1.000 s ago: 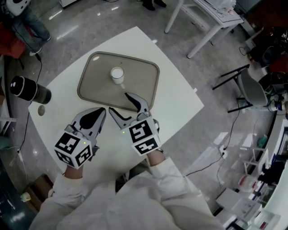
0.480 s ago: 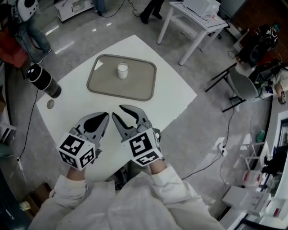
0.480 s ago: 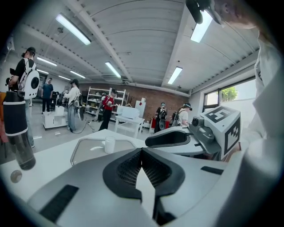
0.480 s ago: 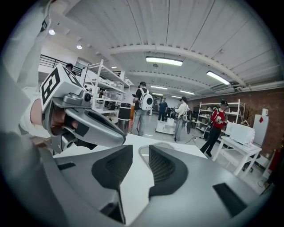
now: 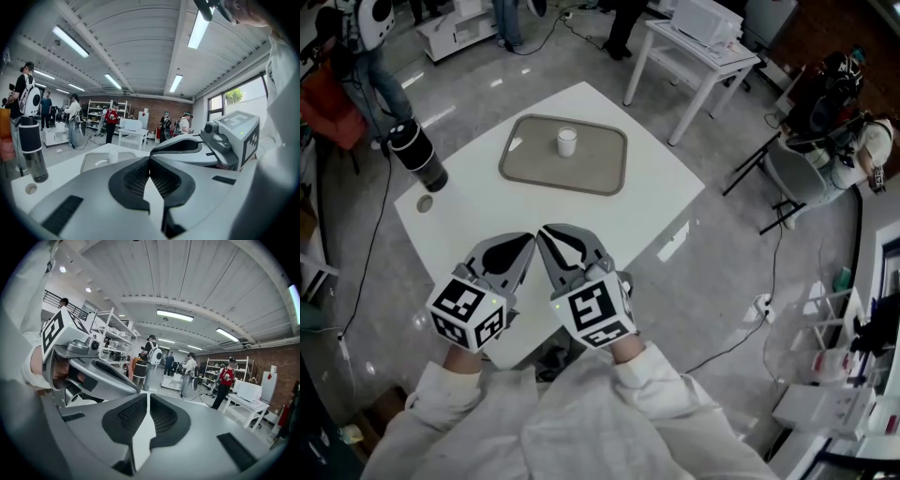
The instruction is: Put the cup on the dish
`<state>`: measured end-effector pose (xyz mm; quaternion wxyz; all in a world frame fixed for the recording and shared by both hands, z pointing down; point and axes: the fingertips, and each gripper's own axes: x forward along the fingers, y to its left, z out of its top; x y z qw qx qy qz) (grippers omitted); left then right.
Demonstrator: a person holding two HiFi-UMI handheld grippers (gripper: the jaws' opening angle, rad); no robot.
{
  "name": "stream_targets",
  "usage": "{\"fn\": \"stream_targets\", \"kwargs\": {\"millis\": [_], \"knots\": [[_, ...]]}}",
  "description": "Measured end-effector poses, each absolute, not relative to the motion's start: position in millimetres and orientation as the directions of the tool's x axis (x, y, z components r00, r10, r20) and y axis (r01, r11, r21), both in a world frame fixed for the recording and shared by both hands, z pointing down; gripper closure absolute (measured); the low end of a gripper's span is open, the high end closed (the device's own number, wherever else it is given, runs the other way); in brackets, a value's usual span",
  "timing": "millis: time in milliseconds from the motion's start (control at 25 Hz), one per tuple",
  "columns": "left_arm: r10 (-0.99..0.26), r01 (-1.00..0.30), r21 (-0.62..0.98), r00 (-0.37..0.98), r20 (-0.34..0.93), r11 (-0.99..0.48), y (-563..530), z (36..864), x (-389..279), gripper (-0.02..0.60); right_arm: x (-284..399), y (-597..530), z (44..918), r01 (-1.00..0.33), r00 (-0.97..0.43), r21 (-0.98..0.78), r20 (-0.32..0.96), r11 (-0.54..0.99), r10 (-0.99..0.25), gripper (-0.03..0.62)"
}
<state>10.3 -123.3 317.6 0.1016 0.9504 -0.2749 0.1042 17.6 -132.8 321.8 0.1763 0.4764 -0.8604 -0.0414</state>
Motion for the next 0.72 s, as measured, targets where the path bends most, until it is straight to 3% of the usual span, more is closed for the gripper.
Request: {"fn": "stream_targets", "kwargs": {"millis": [720], "knots": [[-0.547, -0.59, 0.163, 0.8, 0.245, -0.791, -100, 322, -9, 0.574, 15, -104, 307, -0.826, -0.484, 0.188, 0.247, 0.532, -0.839, 0.579]]}}
